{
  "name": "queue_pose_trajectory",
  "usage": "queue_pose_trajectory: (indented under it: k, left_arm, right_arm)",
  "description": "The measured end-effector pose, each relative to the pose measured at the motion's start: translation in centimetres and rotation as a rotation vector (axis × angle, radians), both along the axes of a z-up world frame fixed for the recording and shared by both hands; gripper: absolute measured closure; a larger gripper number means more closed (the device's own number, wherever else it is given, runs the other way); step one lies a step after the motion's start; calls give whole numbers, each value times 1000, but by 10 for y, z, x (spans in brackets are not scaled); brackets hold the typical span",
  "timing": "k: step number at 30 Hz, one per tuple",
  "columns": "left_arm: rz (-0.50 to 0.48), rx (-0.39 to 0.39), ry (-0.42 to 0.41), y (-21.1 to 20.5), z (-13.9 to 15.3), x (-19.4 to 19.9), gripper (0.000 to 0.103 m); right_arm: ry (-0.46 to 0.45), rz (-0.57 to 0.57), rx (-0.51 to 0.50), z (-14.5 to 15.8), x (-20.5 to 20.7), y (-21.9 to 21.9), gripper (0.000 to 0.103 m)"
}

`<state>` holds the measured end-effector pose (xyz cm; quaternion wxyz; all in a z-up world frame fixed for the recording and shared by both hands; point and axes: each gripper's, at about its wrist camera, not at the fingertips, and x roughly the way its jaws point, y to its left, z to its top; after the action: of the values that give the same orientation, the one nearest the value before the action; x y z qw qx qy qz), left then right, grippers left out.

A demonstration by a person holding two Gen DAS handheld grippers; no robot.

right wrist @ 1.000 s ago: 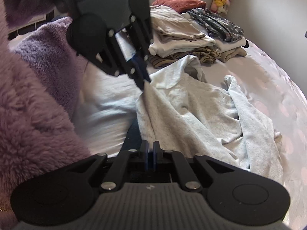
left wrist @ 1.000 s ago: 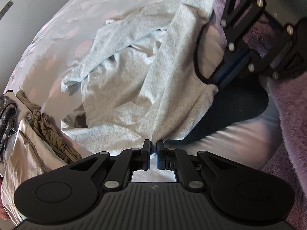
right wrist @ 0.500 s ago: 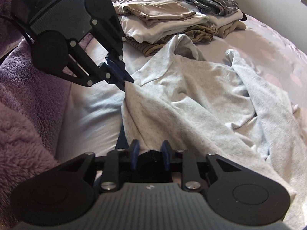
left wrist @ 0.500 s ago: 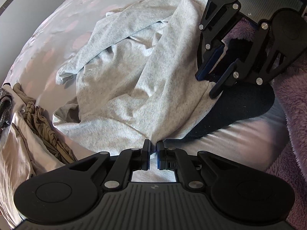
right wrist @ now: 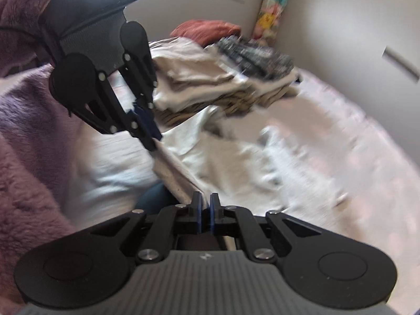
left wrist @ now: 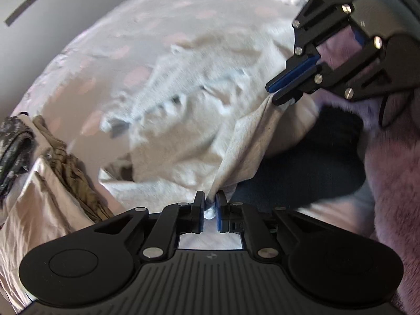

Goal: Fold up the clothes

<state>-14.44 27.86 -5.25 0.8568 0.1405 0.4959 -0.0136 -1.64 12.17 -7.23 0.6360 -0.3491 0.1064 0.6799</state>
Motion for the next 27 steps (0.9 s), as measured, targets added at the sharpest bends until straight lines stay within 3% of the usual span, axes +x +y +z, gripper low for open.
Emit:
queue_pose_trajectory:
  k: [3,6,12,16,22,27]
  left_arm:
    - [34,-32,-72,0,19,-1,82]
    - [27,-5,-101,-13,26,-3,75]
    - [42,22,-86,-40,2,-3,75]
    - [129,93,-129,-45,-21,2,75]
    - [245,32,-243,-38,-42,21,75]
    - [285,10,-263,-32,-62,45,75]
  right_arm:
    - [-129,-9,51,4,-6,1,96]
    - [-207,-24,82,7,-7,2,96]
    - [-192,-89,93,17,5,5,97]
    - [-171,-108,90,17,9,6,97]
    - [-145,-132,85,14,13,7,97]
    - [-109,-167,72,10,22,11,97]
